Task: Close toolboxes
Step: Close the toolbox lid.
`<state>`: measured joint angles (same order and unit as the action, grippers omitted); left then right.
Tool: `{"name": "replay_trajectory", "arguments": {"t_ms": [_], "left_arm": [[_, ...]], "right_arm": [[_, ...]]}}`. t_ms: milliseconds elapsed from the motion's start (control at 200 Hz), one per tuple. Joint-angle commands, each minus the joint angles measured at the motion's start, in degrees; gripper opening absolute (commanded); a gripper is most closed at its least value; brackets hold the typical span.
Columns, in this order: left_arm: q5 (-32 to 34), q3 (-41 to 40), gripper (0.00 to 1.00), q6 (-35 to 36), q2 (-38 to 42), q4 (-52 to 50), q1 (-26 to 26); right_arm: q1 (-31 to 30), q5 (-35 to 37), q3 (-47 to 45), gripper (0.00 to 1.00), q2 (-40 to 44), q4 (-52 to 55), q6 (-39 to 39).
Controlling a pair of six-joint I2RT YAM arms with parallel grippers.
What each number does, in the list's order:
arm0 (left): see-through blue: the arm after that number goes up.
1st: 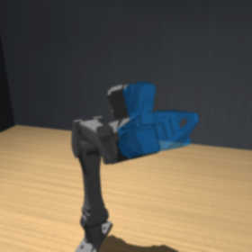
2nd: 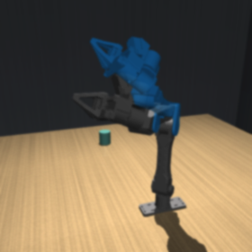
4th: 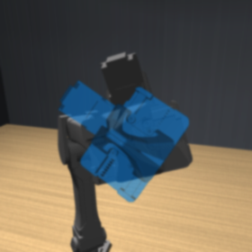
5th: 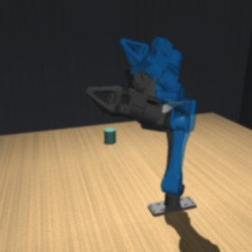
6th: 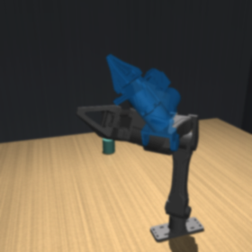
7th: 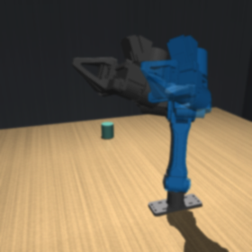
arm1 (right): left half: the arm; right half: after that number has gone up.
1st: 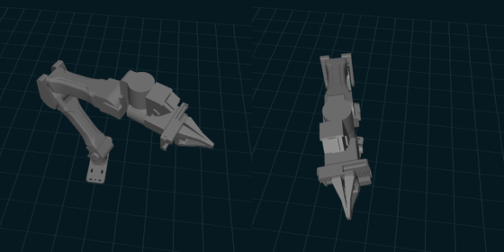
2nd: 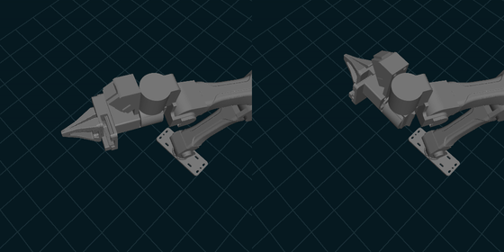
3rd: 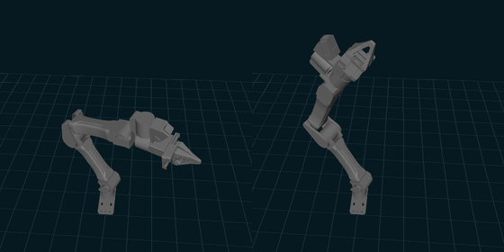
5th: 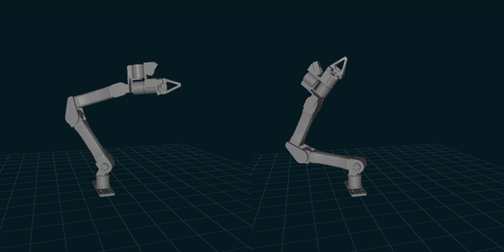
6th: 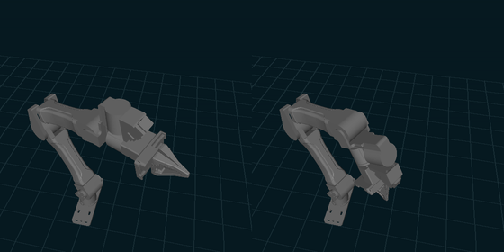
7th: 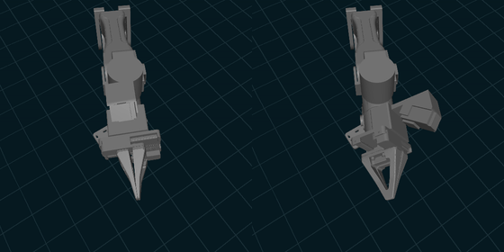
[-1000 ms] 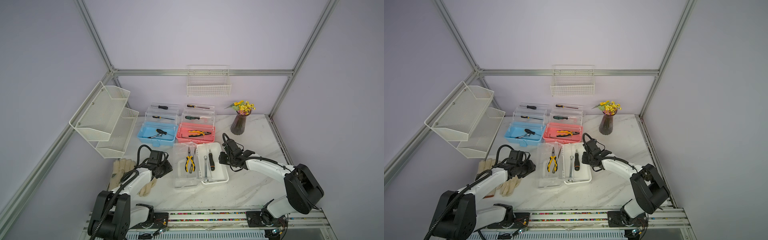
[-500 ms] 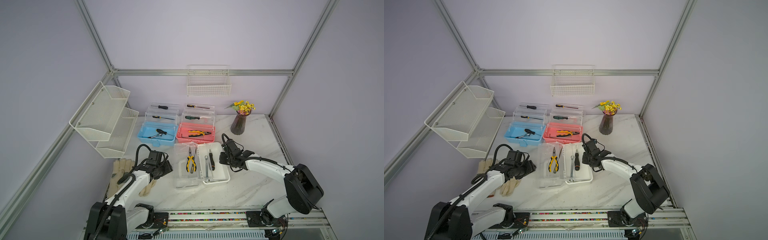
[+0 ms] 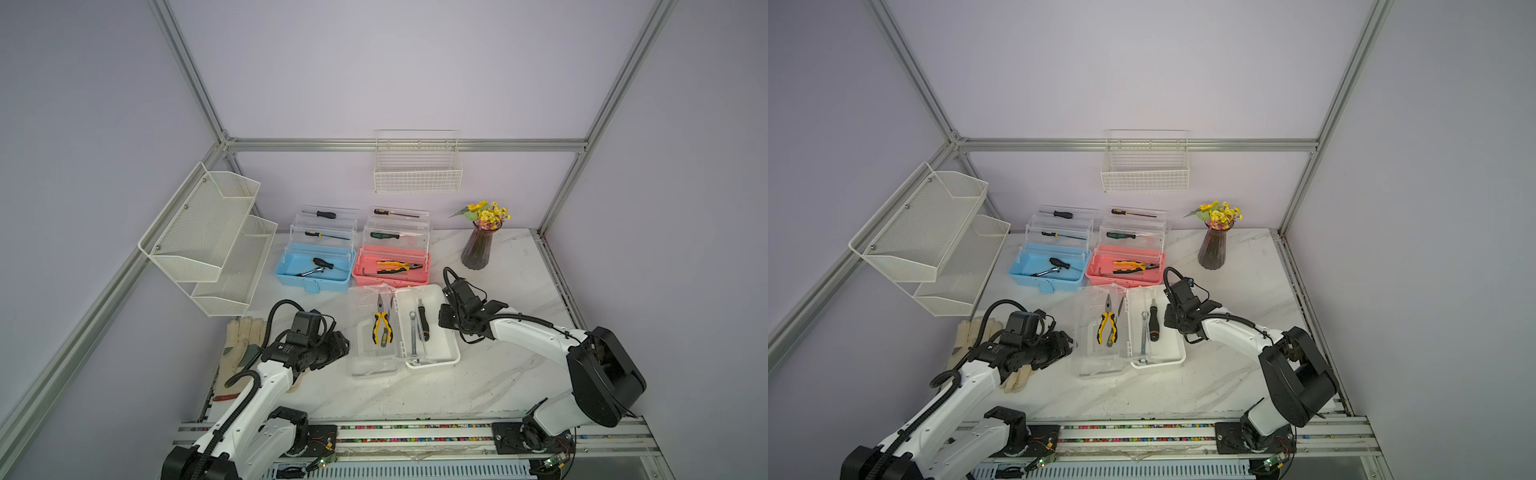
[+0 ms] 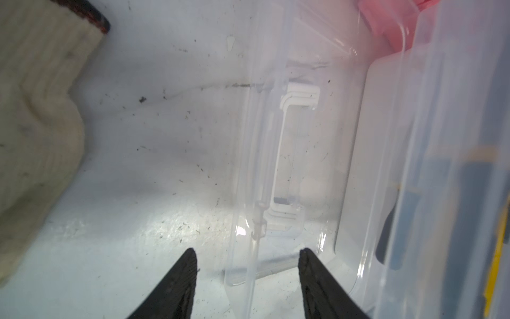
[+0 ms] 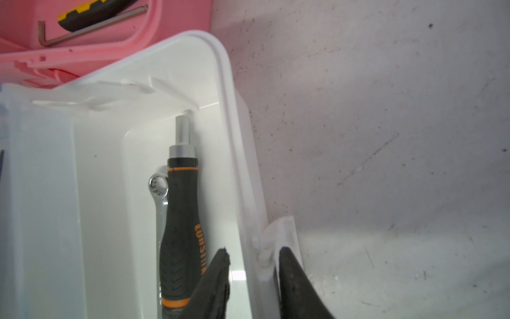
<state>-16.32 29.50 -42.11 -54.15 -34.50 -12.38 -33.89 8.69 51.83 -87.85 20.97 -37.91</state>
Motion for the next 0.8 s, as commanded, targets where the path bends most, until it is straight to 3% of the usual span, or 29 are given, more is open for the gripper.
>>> {"name": "replay_trajectory", "arguments": {"t_ms": [0, 320, 655, 795], "left_arm": [[-2.0, -1.7, 0.55, -1.2, -2.8, 5.0, -0.2], [-0.7, 0.2, 0.23, -0.2, -8.0, 5.8, -0.7], [4.4, 7.3, 0.03, 3.1, -9.8, -2.4, -1.6], [8.0, 12.2, 0.00, 5.2, -10.1, -8.1, -2.6]], "right_arm": [[-0.4, -0.9, 1.2, 0.34, -0.7, -0.7, -0.8], [-0.4, 0.1, 1.3, 0.34, -0.1, 0.5, 0.9], [-0.5, 1.8, 0.7, 0.16, -0.1, 0.6, 2.0], [-0.8, 3.0, 0.6, 0.11, 0.2, 0.8, 2.2]]}}
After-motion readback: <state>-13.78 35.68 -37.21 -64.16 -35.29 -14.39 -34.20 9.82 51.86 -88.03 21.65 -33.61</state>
